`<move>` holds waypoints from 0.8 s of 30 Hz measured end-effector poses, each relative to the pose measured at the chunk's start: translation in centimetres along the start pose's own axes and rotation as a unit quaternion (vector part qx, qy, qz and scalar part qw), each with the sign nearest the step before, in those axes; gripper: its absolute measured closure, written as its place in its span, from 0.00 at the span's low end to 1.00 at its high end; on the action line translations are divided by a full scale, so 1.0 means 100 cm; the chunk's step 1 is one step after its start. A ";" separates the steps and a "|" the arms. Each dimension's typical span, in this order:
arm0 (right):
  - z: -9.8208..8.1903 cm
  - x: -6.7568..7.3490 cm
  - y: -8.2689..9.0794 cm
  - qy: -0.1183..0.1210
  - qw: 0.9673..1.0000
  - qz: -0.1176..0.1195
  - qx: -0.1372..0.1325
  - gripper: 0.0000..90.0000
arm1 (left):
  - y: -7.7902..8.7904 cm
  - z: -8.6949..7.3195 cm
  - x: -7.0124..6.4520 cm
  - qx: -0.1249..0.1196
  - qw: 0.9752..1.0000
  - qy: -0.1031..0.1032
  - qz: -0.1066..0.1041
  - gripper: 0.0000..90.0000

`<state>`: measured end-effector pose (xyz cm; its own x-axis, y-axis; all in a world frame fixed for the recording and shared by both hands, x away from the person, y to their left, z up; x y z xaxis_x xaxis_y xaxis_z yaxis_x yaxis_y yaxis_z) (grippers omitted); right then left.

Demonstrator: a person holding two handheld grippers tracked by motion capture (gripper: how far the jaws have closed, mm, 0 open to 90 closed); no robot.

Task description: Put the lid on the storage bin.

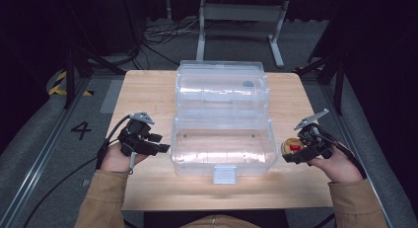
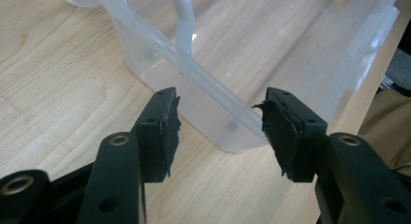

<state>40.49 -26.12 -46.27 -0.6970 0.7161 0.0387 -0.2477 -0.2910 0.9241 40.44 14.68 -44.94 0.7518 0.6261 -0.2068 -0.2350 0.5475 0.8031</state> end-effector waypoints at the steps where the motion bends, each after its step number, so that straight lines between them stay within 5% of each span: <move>1: 0.003 0.001 0.003 0.004 1.000 0.001 -0.004 0.23 | 0.000 0.000 0.000 0.000 1.000 0.000 0.000 0.53; 24: 0.057 0.029 0.015 0.058 0.998 0.017 -0.014 0.23 | 0.003 -0.001 0.002 -0.004 1.000 0.002 0.003 0.53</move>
<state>41.93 -20.84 -42.60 -0.7780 0.6278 0.0236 -0.2405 -0.3323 0.9120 40.45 15.08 -44.79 0.7478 0.6315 -0.2048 -0.2438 0.5482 0.8000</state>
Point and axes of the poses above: each handheld gripper's, and its own axes: y roughly backward along the jaws, z roughly out of its top, x roughly to its left, the point moved 10 cm from there along -y, roughly forward along the jaws, and after that the axes turned 3 degrees about x, right-handed, at the moved point
